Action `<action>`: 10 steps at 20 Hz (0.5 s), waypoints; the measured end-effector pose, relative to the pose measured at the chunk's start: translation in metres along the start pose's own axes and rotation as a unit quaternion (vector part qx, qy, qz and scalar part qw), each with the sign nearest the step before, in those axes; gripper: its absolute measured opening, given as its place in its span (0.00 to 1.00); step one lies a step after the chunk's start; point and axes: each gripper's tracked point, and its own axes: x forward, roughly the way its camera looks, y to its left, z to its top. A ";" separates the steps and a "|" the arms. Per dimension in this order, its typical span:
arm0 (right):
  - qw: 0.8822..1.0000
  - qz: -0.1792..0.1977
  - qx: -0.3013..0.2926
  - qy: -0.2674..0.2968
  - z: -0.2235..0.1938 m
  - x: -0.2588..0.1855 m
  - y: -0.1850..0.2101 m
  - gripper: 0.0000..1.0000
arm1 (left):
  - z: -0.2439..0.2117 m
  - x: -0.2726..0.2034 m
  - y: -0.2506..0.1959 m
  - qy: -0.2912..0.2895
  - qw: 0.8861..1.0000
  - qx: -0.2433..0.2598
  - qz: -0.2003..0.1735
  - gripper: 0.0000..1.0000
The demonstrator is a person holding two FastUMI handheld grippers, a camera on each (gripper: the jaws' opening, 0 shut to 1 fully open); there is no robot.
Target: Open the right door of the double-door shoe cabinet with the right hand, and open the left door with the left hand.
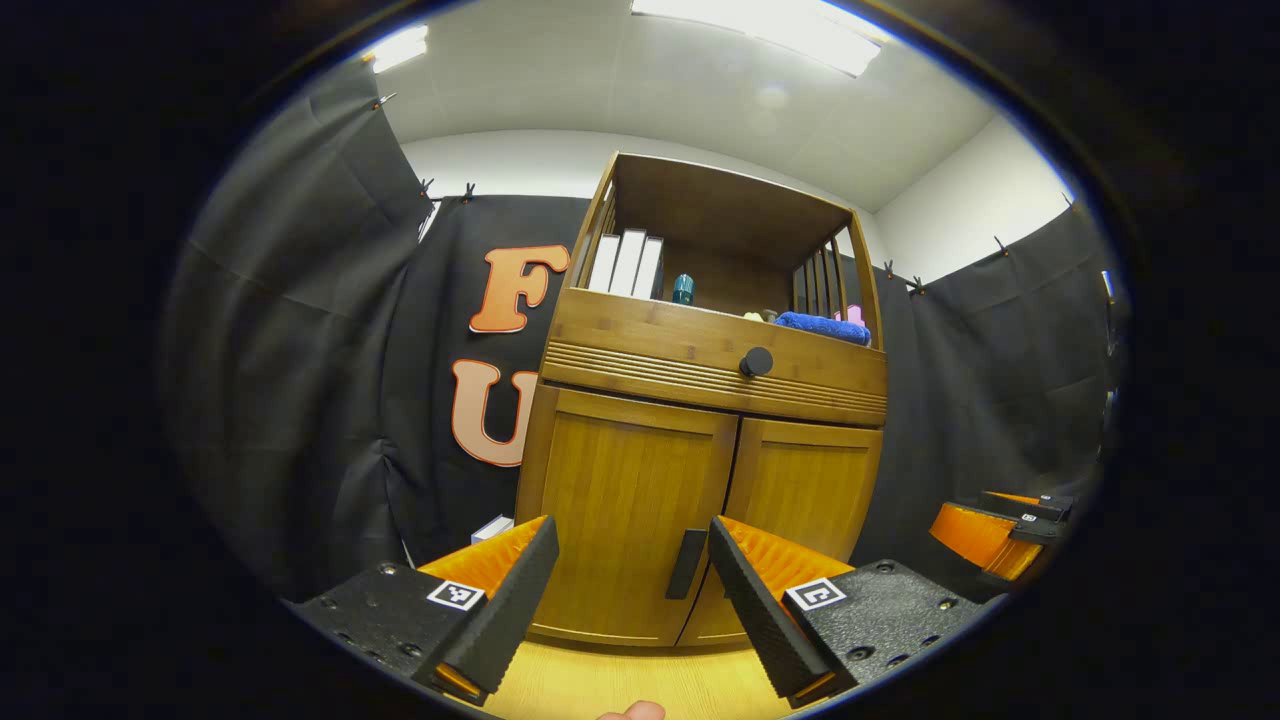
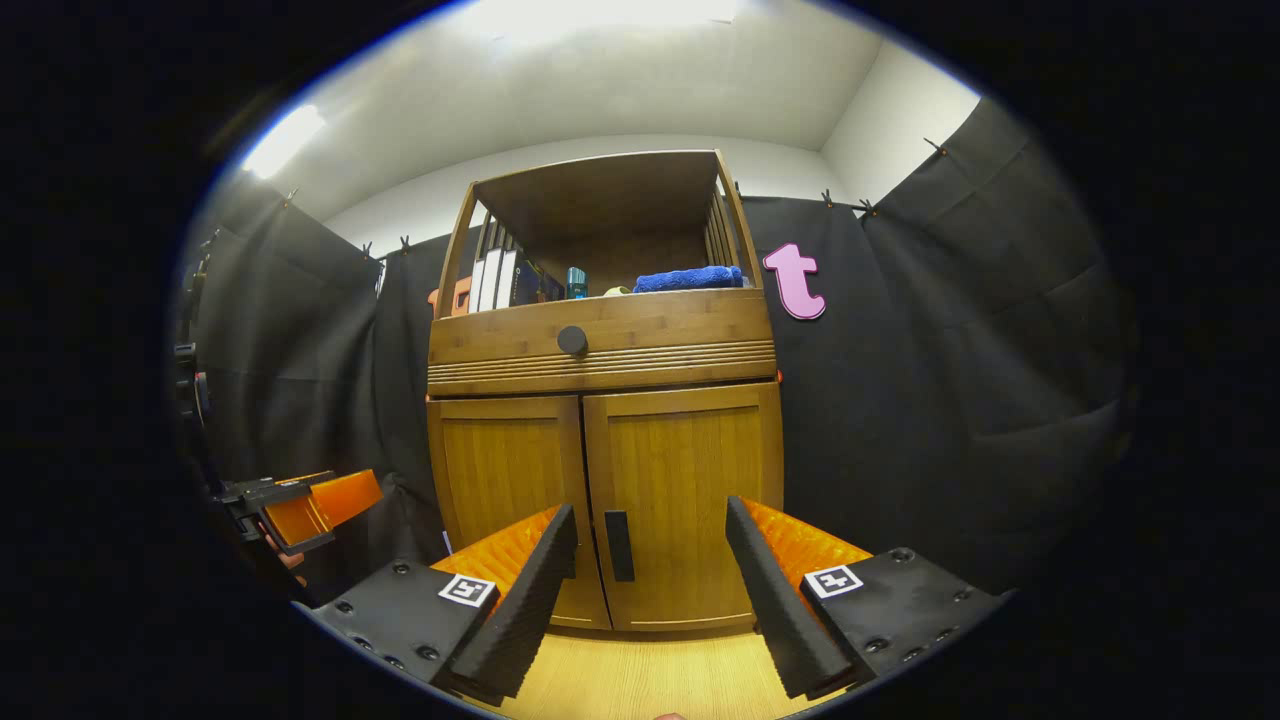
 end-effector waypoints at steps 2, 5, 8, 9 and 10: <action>1.000 0.000 0.001 0.001 0.001 0.000 0.001 0.97 | 0.001 0.000 0.000 -0.001 1.000 0.001 0.002 0.95; 1.000 0.001 0.001 0.002 0.000 -0.001 0.002 0.97 | 0.001 0.000 0.000 -0.001 1.000 0.000 0.004 0.95; 1.000 0.000 0.001 0.001 0.000 -0.001 0.003 0.97 | -0.001 0.000 0.002 0.000 1.000 -0.003 0.006 0.92; 1.000 0.000 0.001 0.001 0.000 -0.001 0.003 0.97 | -0.001 0.001 0.002 0.001 1.000 -0.004 0.007 0.95; 1.000 0.000 0.002 0.001 0.000 -0.001 0.003 0.97 | -0.001 0.000 0.002 0.000 1.000 -0.005 0.009 0.95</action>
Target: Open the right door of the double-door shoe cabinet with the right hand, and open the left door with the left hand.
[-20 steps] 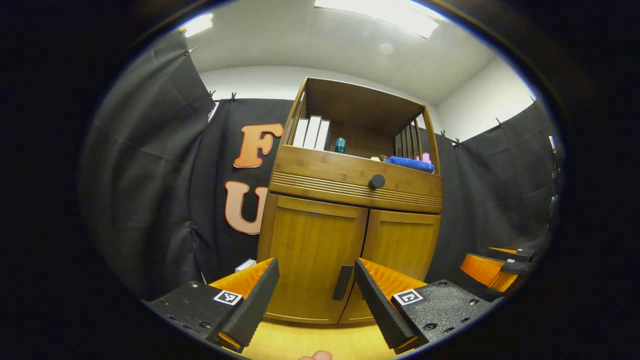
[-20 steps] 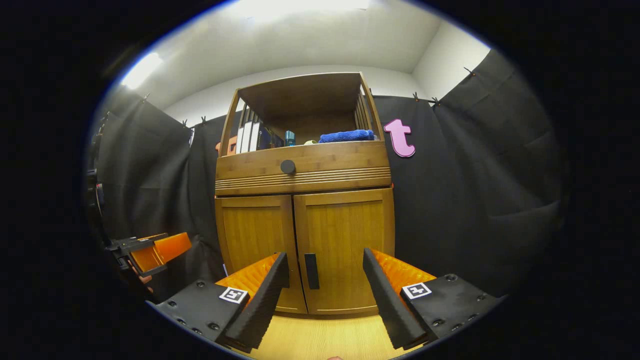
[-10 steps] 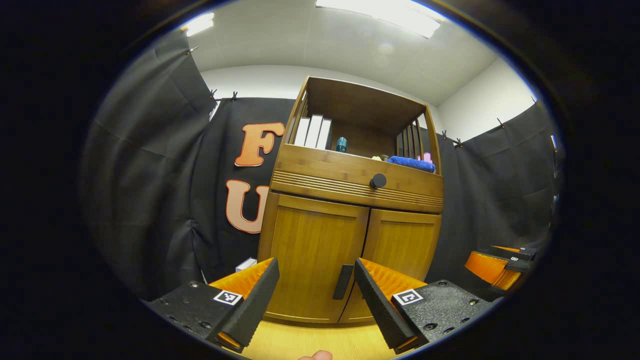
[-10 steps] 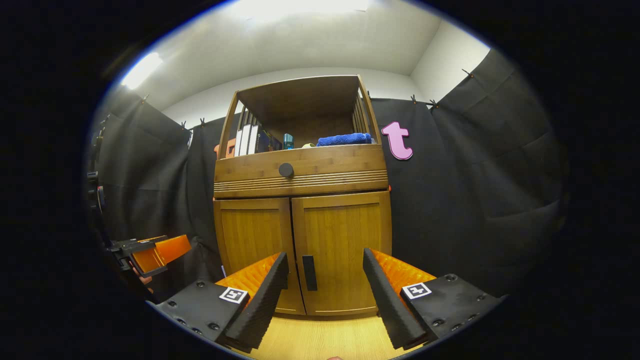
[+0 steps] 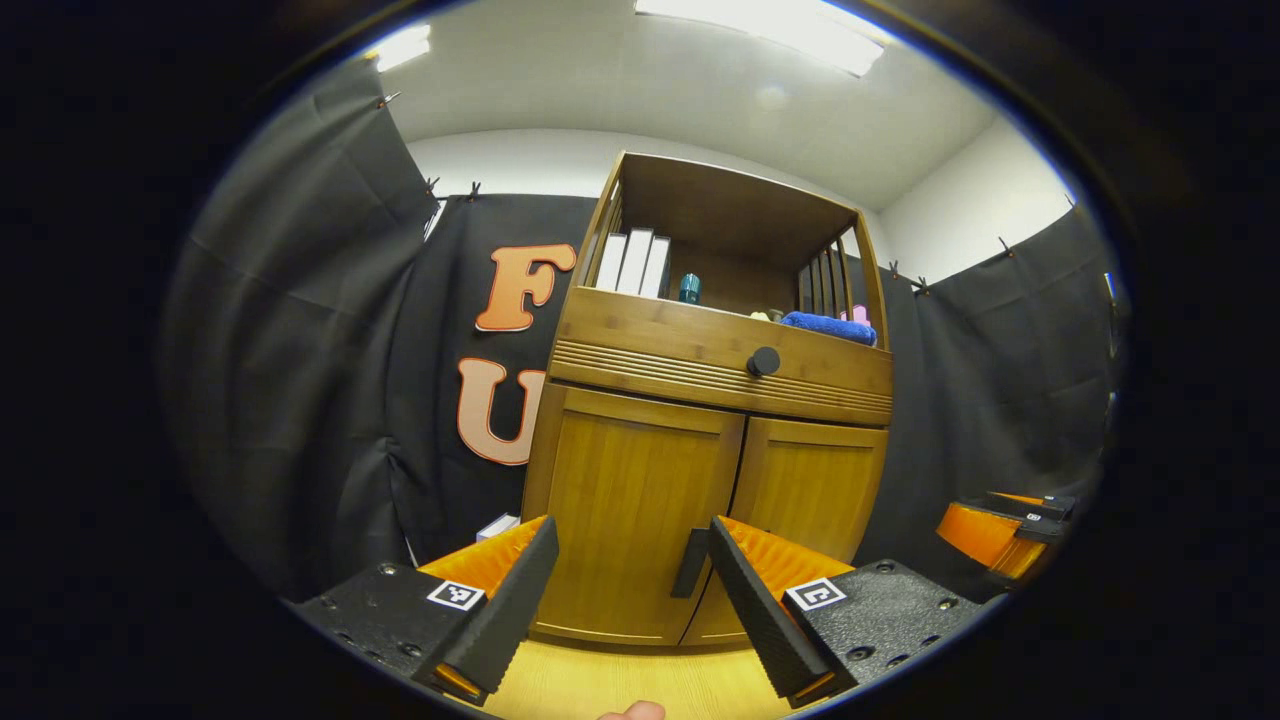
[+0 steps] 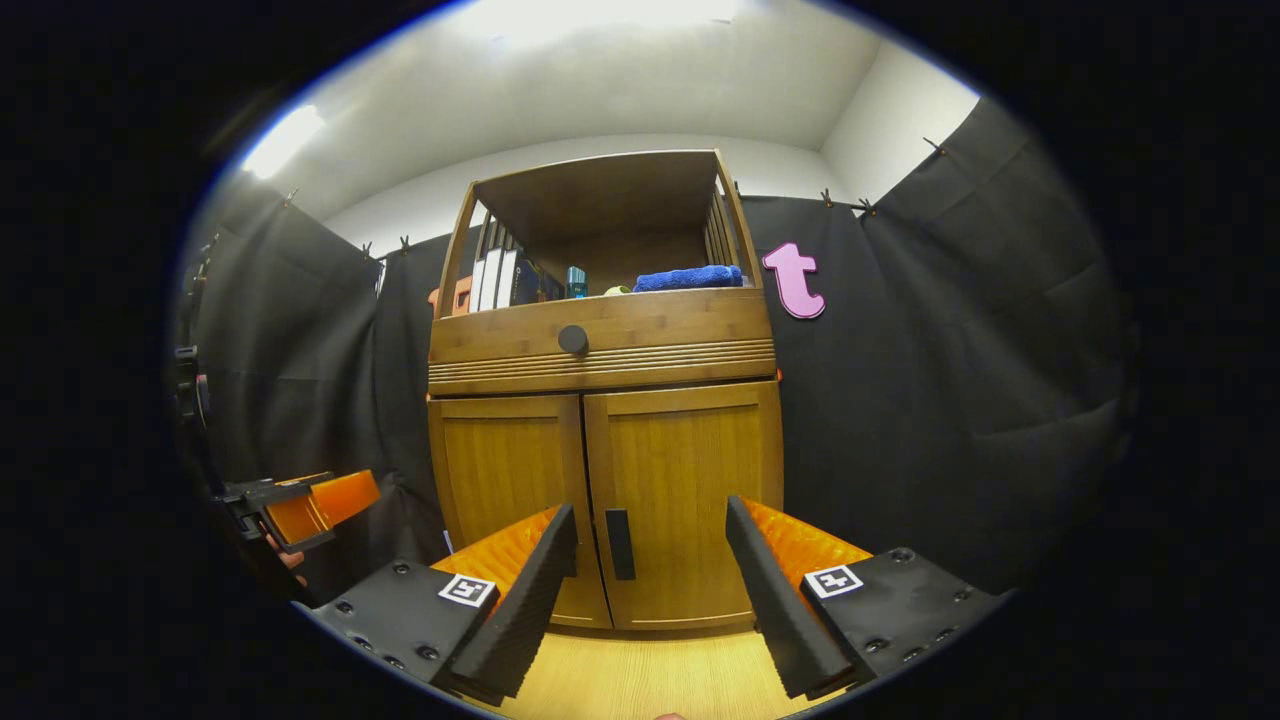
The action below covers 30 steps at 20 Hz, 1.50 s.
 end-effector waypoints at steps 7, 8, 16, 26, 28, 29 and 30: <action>1.000 0.003 -0.001 -0.001 0.000 0.002 0.002 0.97 | -0.001 0.001 0.003 -0.002 1.000 0.001 0.012 0.92; 1.000 0.003 -0.001 -0.002 0.001 0.004 0.001 0.97 | -0.001 0.001 0.003 -0.001 1.000 0.000 0.014 0.92; 1.000 0.019 -0.019 -0.004 -0.016 0.081 0.010 0.97 | -0.016 0.003 0.018 0.007 0.999 0.010 0.032 0.92; 0.998 0.039 0.008 0.041 -0.120 0.212 0.037 0.89 | -0.019 0.014 0.044 -0.003 0.998 0.023 0.057 0.92; 0.998 0.027 -0.001 0.063 -0.150 0.236 0.035 0.89 | -0.021 0.015 0.048 -0.007 0.998 0.016 0.059 0.92; 0.997 0.019 -0.006 0.074 -0.162 0.247 0.033 0.97 | -0.022 0.016 0.050 -0.009 0.998 0.010 0.059 0.92; 0.996 0.015 -0.005 0.084 -0.169 0.256 0.035 0.97 | -0.024 0.017 0.051 -0.009 0.998 0.006 0.058 0.98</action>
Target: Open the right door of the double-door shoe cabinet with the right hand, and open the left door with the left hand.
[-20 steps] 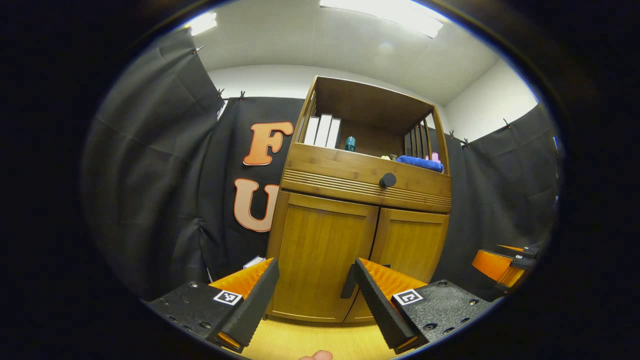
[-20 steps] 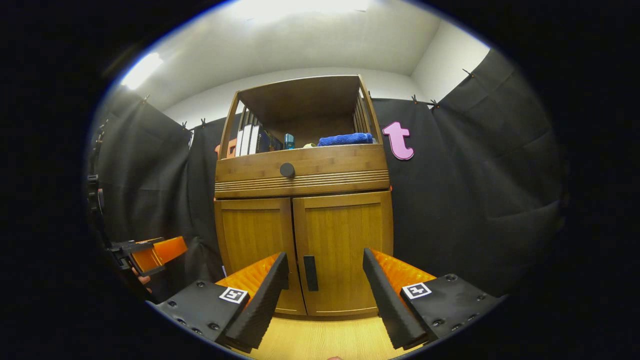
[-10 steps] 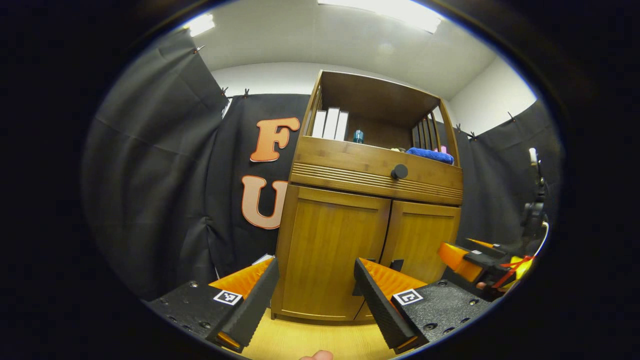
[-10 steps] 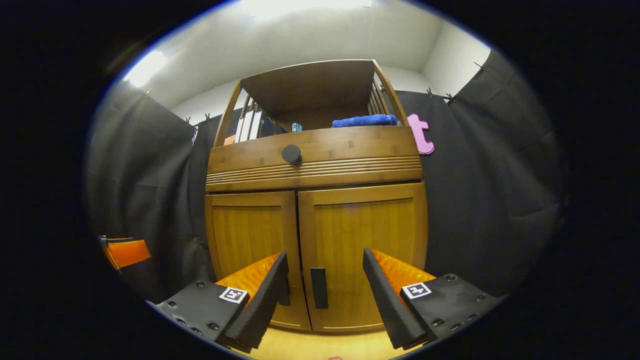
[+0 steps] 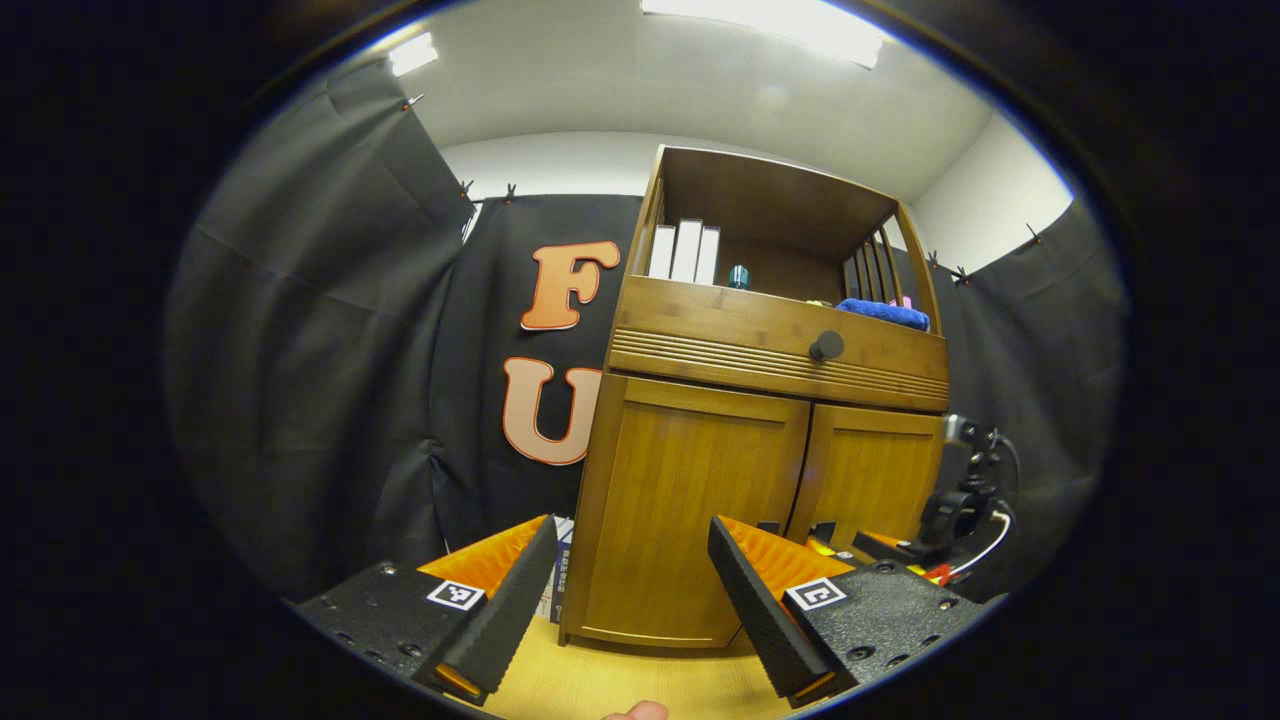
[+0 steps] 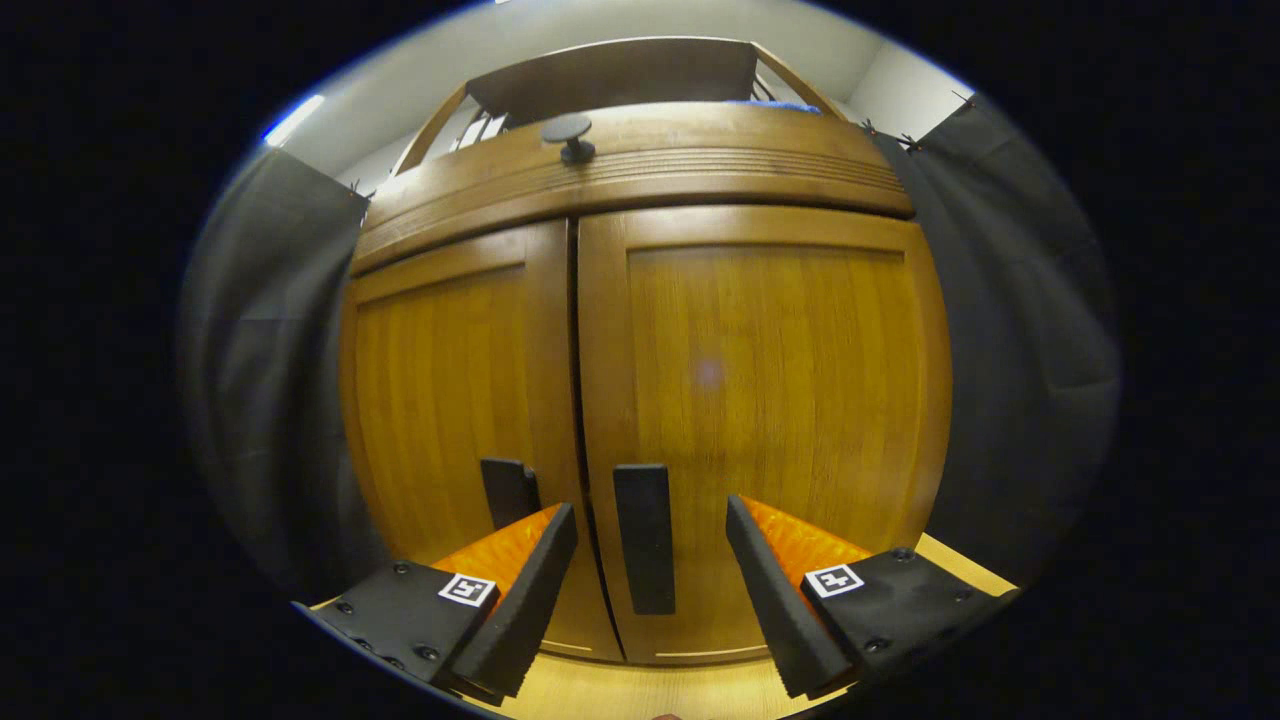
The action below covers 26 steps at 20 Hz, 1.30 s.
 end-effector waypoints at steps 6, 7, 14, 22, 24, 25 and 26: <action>0.999 -0.023 0.021 0.019 -0.013 0.013 -0.010 0.89 | -0.003 0.007 0.012 -0.013 1.000 -0.002 0.000 0.95; 0.999 -0.023 0.019 0.022 -0.014 0.015 -0.010 0.88 | -0.003 0.009 0.011 -0.014 1.000 -0.002 -0.005 0.92; 0.999 -0.010 0.041 0.034 -0.027 0.026 -0.008 0.69 | 0.004 0.010 0.001 -0.023 0.999 0.011 -0.027 0.95; 0.999 0.025 -0.008 0.036 -0.029 0.024 0.000 0.35 | -0.001 0.000 -0.001 -0.014 0.999 0.007 -0.035 0.92; 0.999 0.019 -0.012 0.036 -0.030 0.024 0.000 0.29 | -0.002 -0.004 -0.004 -0.009 0.999 0.005 -0.039 0.95; 0.999 0.016 -0.012 0.035 -0.029 0.021 -0.001 0.29 | -0.004 -0.006 -0.005 -0.007 0.999 0.004 -0.041 0.95; 0.999 0.018 -0.009 0.034 -0.028 0.018 0.000 0.29 | -0.004 -0.008 -0.006 -0.006 0.999 0.005 -0.043 0.95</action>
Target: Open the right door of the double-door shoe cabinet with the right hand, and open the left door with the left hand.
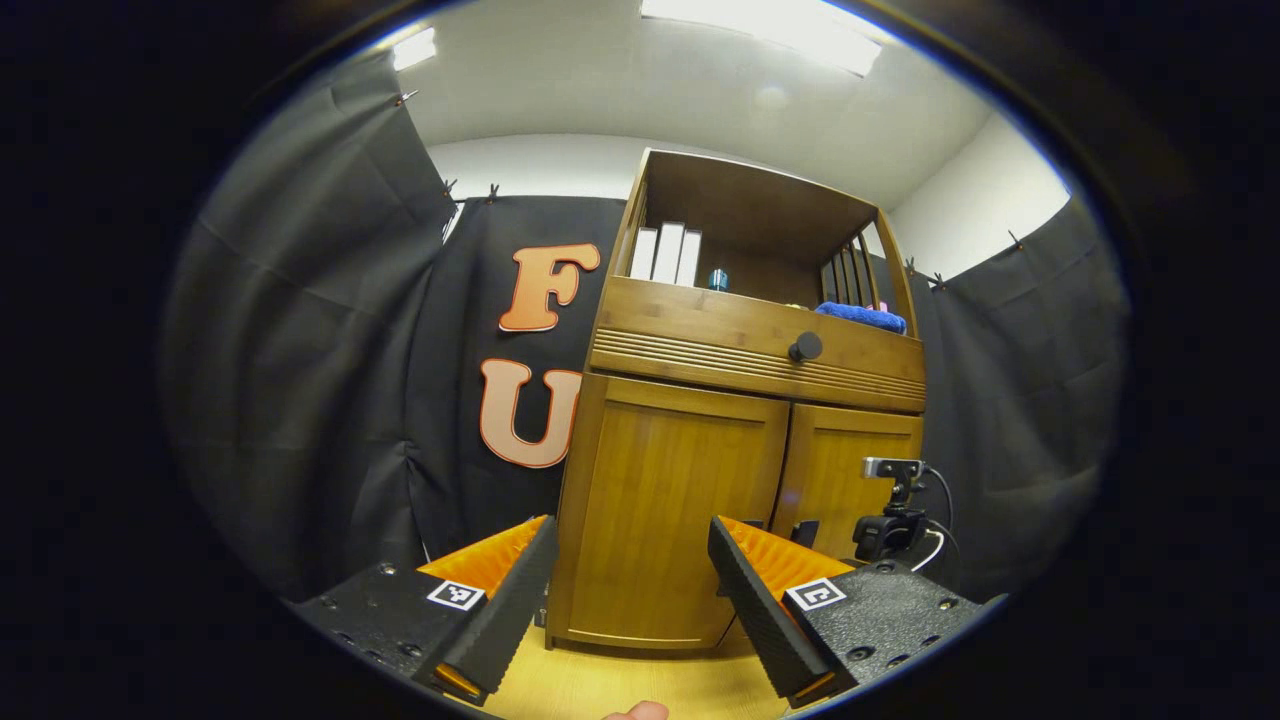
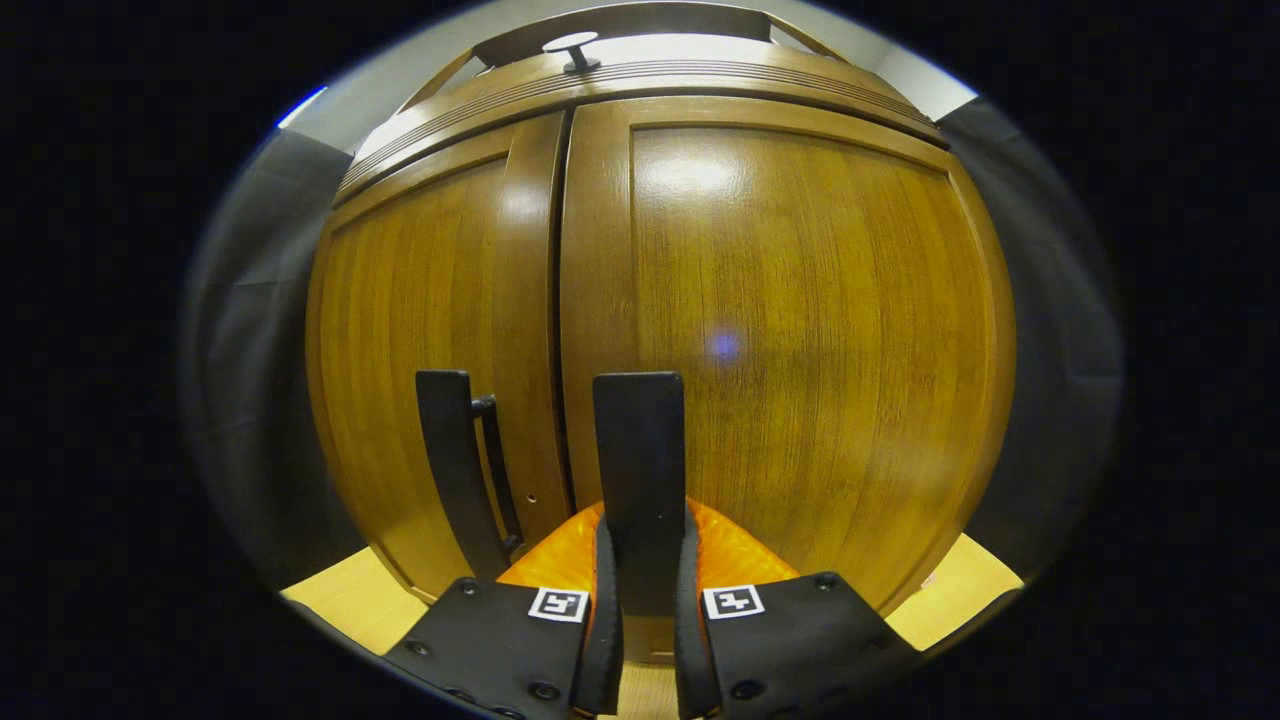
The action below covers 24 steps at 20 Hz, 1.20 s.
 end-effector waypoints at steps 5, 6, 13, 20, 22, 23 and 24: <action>1.000 0.013 0.009 -0.002 0.000 -0.023 0.000 0.24 | 0.000 -0.010 0.003 -0.001 1.000 0.008 0.004 0.92; 1.000 0.012 0.011 -0.001 -0.001 -0.031 -0.002 0.24 | 0.000 -0.012 0.002 0.000 1.000 0.006 0.004 0.92; 1.000 0.019 0.006 0.011 -0.008 -0.080 -0.016 0.28 | -0.002 -0.016 -0.002 0.004 1.000 0.005 0.002 0.92; 1.000 0.002 0.011 0.013 -0.013 -0.119 -0.035 0.28 | -0.008 -0.018 -0.002 0.007 1.000 -0.002 0.002 0.92; 1.000 -0.007 0.013 0.012 -0.013 -0.133 -0.043 0.33 | -0.010 -0.016 -0.003 0.009 1.000 -0.008 0.000 0.95; 1.000 -0.011 0.014 0.012 -0.013 -0.140 -0.048 0.28 | -0.012 -0.016 -0.004 0.010 1.000 -0.011 -0.002 0.95; 1.000 -0.016 0.014 0.012 -0.012 -0.147 -0.053 0.28 | -0.014 -0.015 -0.006 0.012 1.000 -0.014 -0.005 0.95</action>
